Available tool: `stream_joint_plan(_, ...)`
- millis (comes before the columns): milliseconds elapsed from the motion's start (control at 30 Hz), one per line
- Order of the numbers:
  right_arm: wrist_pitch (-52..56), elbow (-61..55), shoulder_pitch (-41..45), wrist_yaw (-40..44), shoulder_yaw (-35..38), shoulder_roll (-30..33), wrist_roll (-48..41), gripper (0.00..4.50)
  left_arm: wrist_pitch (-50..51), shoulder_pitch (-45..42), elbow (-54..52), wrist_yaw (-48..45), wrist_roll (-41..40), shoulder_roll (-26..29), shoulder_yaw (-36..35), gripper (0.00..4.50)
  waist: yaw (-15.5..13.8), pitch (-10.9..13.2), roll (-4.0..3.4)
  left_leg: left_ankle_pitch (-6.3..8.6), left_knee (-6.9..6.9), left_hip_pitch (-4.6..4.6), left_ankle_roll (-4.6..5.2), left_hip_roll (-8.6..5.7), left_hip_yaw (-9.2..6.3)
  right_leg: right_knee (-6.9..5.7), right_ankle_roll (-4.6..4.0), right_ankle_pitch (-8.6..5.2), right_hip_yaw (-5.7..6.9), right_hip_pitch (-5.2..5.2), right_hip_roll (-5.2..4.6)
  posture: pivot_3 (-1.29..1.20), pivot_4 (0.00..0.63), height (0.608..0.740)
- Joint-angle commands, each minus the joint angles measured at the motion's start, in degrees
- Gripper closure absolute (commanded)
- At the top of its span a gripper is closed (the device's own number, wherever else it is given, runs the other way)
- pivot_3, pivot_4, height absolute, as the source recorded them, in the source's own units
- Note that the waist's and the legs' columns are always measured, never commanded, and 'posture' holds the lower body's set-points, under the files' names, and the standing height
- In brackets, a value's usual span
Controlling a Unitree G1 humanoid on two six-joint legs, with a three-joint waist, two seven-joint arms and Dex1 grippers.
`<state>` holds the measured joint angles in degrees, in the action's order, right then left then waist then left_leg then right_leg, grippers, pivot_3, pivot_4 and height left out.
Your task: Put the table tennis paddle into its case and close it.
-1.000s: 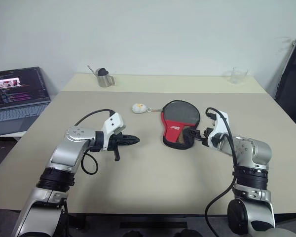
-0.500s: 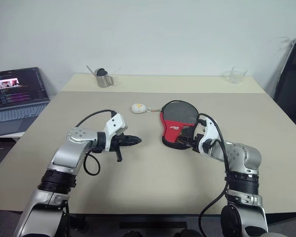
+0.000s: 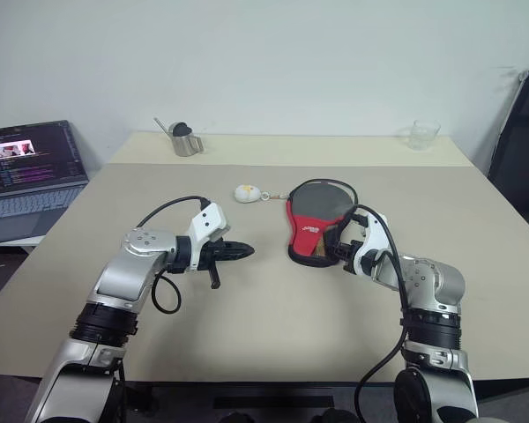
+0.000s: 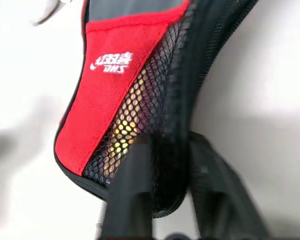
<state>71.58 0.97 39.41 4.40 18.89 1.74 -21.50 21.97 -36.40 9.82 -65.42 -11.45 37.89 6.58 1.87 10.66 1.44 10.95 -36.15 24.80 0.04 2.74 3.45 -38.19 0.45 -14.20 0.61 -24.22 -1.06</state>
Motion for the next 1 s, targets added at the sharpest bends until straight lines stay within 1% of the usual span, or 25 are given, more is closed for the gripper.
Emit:
stream_joint_plan(33, 0.0, 0.2, -0.4, -0.3, -1.2, 0.4, 0.0, 4.49, -1.0, -0.5, -0.7, 0.5, 0.0, -0.1, -0.3, 4.5, 0.0, 0.0, 0.0, 0.0, 0.0, 0.0, 0.0, 0.0, 0.0, 0.0, 0.0, 0.0, 0.0, 0.0, 0.0, 0.0, 0.15, 0.74)
stream_joint_plan(433, 0.8, -1.2, -1.7, 0.5, -2.6, 1.6, -0.4, 4.49, -2.0, -1.0, 0.4, 0.8, 0.4, -0.4, 0.3, 4.5, 0.0, 0.0, 0.0, 0.0, 0.0, 0.0, 0.0, -0.01, 0.01, 0.01, 0.0, 0.0, -0.01, 0.0, -0.01, 0.0, 0.15, 0.74)
stream_joint_plan(600, 5.5, -7.1, -5.3, 5.1, -6.0, 6.4, -2.8, 4.49, -2.3, -1.2, 0.9, 0.4, 0.5, -0.2, 0.5, 4.5, -0.3, 0.0, 0.0, 0.0, 0.03, 0.02, 0.0, -0.02, 0.0, 0.06, 0.0, 0.0, 0.01, 0.01, -0.02, 0.0, 0.15, 0.74)
stream_joint_plan(800, 10.4, -12.3, -7.4, 8.7, -6.8, 10.9, -6.0, 4.49, -3.5, -2.6, 3.0, -0.8, 1.2, 0.5, 0.5, 4.5, -0.3, 0.0, 0.01, 0.01, 0.04, 0.04, 0.0, -0.04, -0.01, 0.09, 0.0, 0.0, 0.02, 0.01, -0.03, 0.0, 0.15, 0.74)
stream_joint_plan(1000, 15.0, -19.6, -12.5, 13.4, -8.8, 17.3, -9.6, 4.49, -4.9, -4.0, 5.1, -1.8, 1.9, 0.3, 1.0, 4.5, -0.4, 0.0, 0.02, 0.02, 0.03, 0.04, 0.01, -0.05, -0.02, 0.11, 0.05, -0.03, 0.04, 0.02, -0.03, 0.0, 0.15, 0.74)
